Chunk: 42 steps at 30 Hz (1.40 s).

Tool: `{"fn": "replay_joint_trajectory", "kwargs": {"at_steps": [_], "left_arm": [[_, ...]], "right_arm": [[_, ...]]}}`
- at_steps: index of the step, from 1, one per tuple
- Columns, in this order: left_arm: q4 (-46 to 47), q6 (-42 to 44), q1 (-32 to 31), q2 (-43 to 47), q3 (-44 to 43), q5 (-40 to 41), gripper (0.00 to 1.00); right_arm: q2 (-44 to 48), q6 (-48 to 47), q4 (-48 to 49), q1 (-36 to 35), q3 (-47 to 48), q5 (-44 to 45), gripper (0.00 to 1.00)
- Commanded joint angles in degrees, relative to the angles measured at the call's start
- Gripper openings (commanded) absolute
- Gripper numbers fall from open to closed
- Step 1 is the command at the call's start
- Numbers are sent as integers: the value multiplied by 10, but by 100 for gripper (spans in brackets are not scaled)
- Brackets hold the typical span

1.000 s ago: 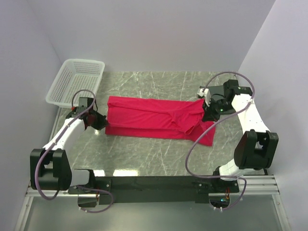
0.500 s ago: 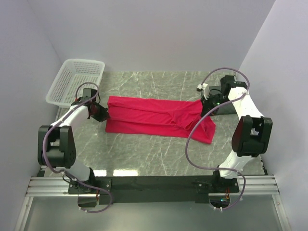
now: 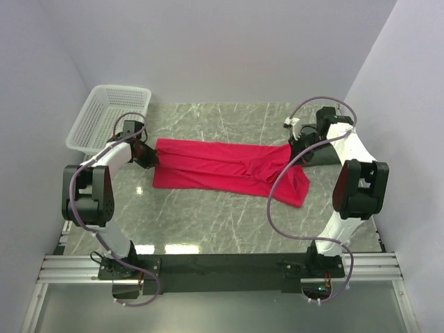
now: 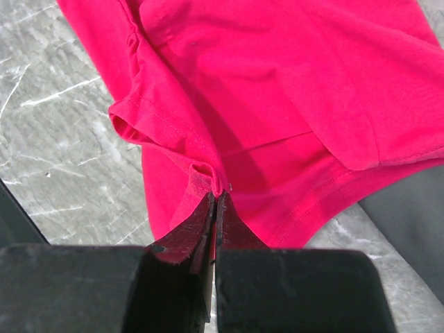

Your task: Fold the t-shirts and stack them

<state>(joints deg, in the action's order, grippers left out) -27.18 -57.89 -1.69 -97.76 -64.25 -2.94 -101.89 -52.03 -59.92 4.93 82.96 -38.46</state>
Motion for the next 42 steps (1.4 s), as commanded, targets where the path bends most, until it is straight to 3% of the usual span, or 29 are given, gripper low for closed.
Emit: {"fn": "replay_joint_trajectory", "kwargs": {"at_steps": [1,21,27,31,34,42], "left_arm": [[11,16,3,-14,-25,9,1],[12,44,2,-50,-73,-27,4],[41,68,2,-36,-67,-66,19],[70,91,2,5,-55,-76,46],[80,109,2,44,-50,-79,59],[100,143,3,160,-5,-73,59]], "right_arm": [[-6,18,16,4,29,1,0],[-23,52,34,3,30,8,0],[-31,67,34,3,39,8,0],[-39,90,40,3,41,12,0],[-50,112,45,3,42,12,0],[-67,201,94,4,36,45,0]]}}
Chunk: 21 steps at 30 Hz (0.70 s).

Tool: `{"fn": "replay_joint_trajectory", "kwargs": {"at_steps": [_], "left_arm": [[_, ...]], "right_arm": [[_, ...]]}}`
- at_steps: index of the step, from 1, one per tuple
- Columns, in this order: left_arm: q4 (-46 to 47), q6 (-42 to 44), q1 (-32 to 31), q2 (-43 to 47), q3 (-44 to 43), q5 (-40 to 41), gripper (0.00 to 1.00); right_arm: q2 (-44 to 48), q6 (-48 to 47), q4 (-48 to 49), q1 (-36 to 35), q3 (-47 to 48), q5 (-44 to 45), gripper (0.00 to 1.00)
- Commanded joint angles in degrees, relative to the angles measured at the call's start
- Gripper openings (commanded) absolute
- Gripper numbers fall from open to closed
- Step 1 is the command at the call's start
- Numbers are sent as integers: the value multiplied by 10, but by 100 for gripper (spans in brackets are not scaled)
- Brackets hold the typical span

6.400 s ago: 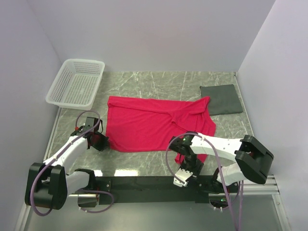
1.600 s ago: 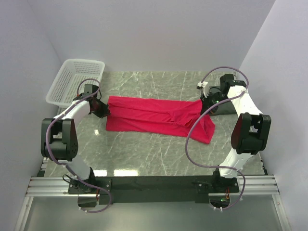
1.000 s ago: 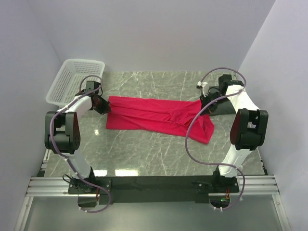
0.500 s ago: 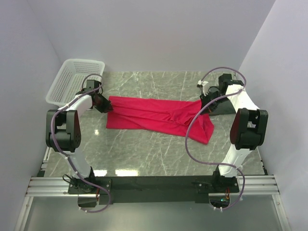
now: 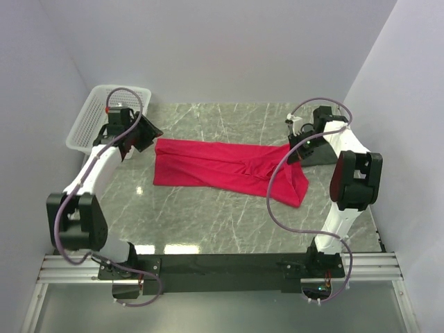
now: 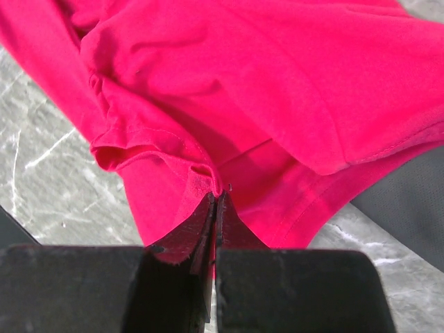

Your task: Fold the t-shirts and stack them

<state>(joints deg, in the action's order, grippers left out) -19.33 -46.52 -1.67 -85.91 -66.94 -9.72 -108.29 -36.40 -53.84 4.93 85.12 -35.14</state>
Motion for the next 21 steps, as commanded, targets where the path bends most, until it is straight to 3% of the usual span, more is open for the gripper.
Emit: {"fn": "replay_joint_trajectory", "kwargs": {"at_steps": [1,13,21], "left_arm": [[22,31,4,50,28,-7,60],[-7,20,5,116,160,-60,58],[-4,8,5,93,207,-51,52]], "right_arm": [[0,48,33,4,15,11,0],[-23,10,-63,3,126,-48,0],[-86,19,-86,-17,188,2,0]]}}
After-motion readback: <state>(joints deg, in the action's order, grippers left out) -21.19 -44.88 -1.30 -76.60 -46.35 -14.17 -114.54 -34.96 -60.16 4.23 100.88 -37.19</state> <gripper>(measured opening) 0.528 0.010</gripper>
